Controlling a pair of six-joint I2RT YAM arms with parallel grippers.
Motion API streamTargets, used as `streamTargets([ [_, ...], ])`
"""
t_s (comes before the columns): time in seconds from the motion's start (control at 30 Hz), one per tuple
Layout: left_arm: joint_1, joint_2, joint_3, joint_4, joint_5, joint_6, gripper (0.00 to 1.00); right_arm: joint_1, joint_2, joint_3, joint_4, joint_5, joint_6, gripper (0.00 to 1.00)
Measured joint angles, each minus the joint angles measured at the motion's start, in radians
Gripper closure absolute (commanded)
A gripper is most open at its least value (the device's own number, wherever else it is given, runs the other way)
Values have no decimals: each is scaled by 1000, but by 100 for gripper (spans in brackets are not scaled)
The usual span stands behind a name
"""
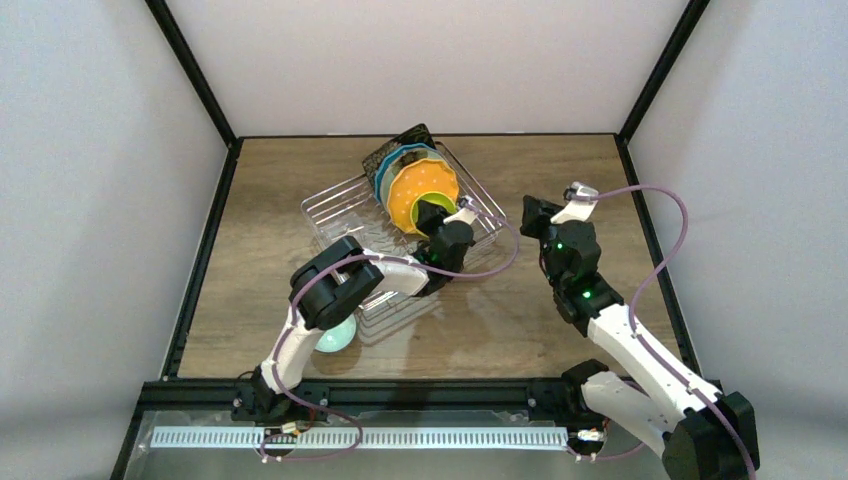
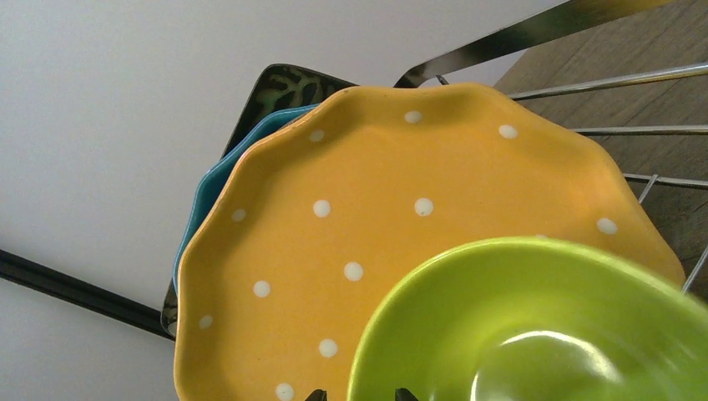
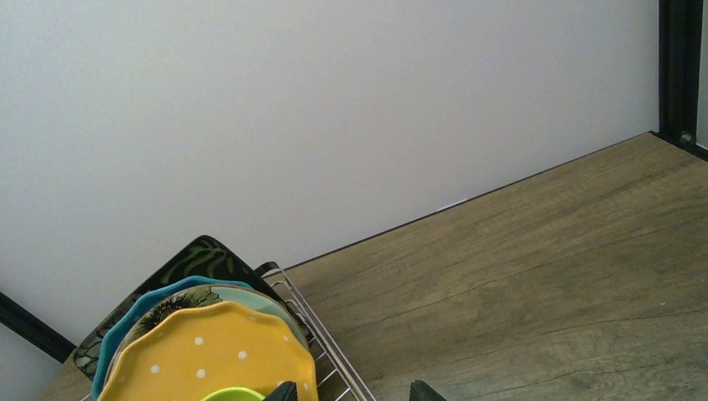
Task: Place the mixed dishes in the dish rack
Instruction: Place the bowl on the dish rack.
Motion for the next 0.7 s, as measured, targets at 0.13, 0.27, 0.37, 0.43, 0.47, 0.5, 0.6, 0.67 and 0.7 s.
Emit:
streamTargets([
  [0.13,0,3,6,-10,-7,-8,58,0,0,-2,3,0,1,23],
  [0.27,0,12,31,-39,-10,-31,61,0,0,-2,3,0,2,23],
  [0.37,0,14,43,-66,-10,-50,56,0,0,-2,2,0,2,23],
  [0.43,0,14,49,-87,-13,-67,55,0,0,0,0,0,2,23],
  [0.47,0,14,55,-102,-14,-79,55,0,0,2,-3,0,2,23],
  [0.5,1,14,61,-123,-14,-92,55,0,0,5,-7,-1,3,23],
  [0.6,1,14,88,-208,-14,-143,54,0,3,23,-21,0,4,23],
  [0.67,2,14,110,-284,-13,-190,53,0,8,41,-31,-1,4,23],
  [0.7,2,14,119,-316,-13,-212,52,0,11,49,-34,-1,5,23],
])
